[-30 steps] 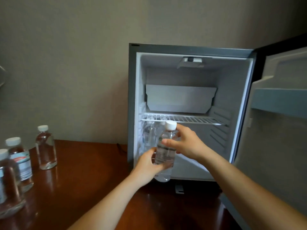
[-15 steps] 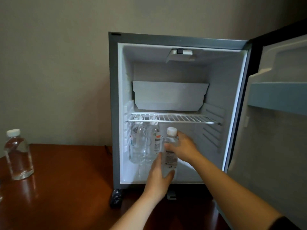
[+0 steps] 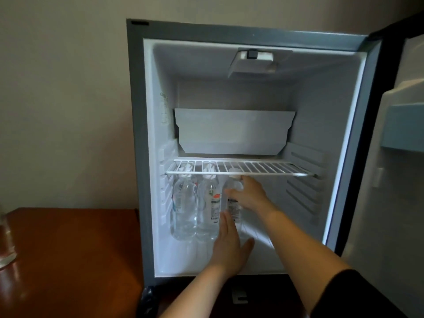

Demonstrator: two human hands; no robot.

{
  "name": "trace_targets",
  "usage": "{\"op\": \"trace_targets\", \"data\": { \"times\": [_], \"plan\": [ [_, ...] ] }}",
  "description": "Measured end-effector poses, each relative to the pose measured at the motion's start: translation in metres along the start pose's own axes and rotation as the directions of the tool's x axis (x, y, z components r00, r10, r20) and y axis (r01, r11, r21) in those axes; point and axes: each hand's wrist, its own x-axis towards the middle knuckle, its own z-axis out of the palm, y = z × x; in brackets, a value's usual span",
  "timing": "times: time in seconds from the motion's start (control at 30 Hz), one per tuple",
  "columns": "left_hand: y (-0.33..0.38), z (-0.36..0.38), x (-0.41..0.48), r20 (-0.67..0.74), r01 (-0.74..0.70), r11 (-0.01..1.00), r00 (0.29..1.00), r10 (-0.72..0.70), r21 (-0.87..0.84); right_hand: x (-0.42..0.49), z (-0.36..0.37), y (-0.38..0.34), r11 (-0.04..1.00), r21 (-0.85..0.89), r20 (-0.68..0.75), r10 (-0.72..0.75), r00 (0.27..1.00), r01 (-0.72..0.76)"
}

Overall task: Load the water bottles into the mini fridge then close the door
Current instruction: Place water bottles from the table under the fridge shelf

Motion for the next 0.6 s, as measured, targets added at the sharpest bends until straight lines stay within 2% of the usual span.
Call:
{"op": "trace_targets", "data": {
  "times": [0.17,0.6],
  "plan": [
    [-0.006,0.009,0.024,-0.027,0.017,0.998,1.000,-0.015,0.058,0.028,0.007,0.002,0.998,-0.048,-0.010,0.032,0.999,-0.033],
    [-0.004,0.014,0.048,-0.040,0.088,0.996,0.995,-0.087,0.029,0.052,0.018,0.004,0.998,-0.059,0.044,0.031,0.999,-0.028]
  ]
}}
